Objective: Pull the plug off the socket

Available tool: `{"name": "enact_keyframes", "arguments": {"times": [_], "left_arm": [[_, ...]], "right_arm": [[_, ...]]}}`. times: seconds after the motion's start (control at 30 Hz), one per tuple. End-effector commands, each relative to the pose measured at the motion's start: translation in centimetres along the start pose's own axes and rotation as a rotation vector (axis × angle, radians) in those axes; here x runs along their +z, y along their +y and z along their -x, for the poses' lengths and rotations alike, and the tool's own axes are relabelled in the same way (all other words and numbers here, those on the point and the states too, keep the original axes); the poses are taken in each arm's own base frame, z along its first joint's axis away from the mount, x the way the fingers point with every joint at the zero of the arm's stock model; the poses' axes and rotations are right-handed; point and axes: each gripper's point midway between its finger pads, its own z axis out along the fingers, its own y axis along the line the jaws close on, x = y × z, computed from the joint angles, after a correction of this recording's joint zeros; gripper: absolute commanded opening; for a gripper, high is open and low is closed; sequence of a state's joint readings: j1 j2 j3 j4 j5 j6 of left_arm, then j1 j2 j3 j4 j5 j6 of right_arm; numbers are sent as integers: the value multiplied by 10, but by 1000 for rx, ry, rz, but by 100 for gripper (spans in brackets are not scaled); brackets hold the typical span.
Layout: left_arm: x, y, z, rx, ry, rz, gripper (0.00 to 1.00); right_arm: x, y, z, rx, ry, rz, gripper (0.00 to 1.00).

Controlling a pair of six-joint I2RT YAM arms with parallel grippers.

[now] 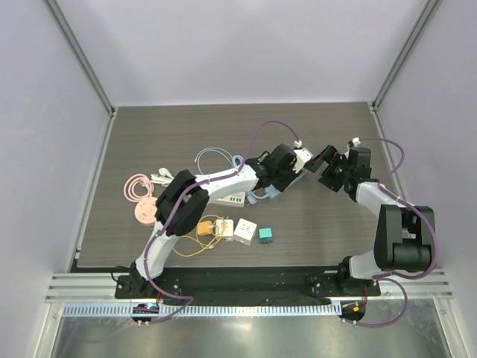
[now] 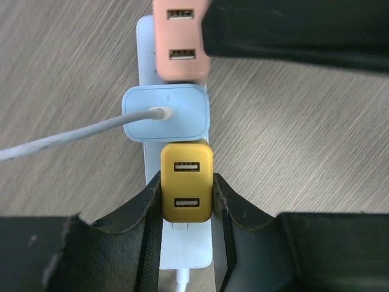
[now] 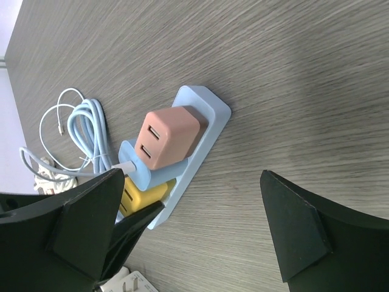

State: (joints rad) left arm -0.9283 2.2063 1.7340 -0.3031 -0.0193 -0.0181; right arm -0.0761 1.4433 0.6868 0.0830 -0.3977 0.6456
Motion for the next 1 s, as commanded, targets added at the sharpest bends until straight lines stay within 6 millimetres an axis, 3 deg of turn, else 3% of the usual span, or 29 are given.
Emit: {"name": "enact_keyframes", "arguments": {"times": [0.0, 0.07, 0.2, 0.43, 0.5, 0.63, 0.77, 0.87, 0.93, 0.97], "left_arm": [[-16, -27, 35, 176, -152, -109, 0], [-16, -25, 30, 230, -165, -110, 0], [-17, -25, 39, 281, -207, -110, 0], [-22, -32, 45, 371, -255, -160, 0], [-22, -29, 40, 413, -257, -168, 0], [-29, -31, 37, 416, -289, -281, 0], [-28, -35, 37, 418, -295, -329, 0], [-26, -35, 34, 414, -277, -343, 0], [-26, -37, 34, 409, -276, -353, 0], [-26, -38, 34, 401, -275, -355, 0]], "right_arm": [[-10, 13, 19, -17, -80, 38, 100], [-10, 12, 16, -14, -74, 39, 100], [-11, 10, 9, -5, -54, 43, 100], [-15, 2, 15, 2, -67, 10, 100], [-19, 1, 22, -24, -83, -21, 99], [-31, -7, 15, -36, -50, -108, 98], [-44, 1, 13, -121, -20, -174, 97], [-61, 5, 15, -186, -19, -210, 91], [-65, 7, 3, -244, 40, -231, 78], [-67, 11, 8, -255, 38, -236, 73]]}}
